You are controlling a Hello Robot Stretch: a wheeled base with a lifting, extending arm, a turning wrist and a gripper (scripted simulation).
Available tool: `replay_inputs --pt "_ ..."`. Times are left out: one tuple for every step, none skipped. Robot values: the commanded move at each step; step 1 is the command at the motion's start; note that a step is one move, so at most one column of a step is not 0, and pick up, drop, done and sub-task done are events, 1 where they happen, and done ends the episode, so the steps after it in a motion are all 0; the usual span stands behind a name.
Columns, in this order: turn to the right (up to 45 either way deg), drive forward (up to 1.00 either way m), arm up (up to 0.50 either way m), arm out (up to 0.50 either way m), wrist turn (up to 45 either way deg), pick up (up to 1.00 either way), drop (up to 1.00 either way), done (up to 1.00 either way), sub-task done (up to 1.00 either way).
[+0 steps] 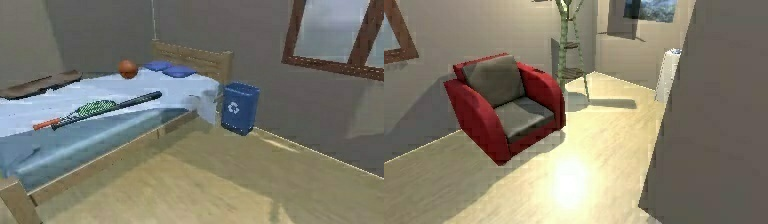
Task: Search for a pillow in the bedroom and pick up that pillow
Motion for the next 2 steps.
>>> replay_inputs --pt "3.0 0.00 0.00 0.00 0.0 0.00 0.00 0.00 0.00" --pt "0.0 1.00 0.00 0.00 0.0 0.00 0.00 0.00 0.00"
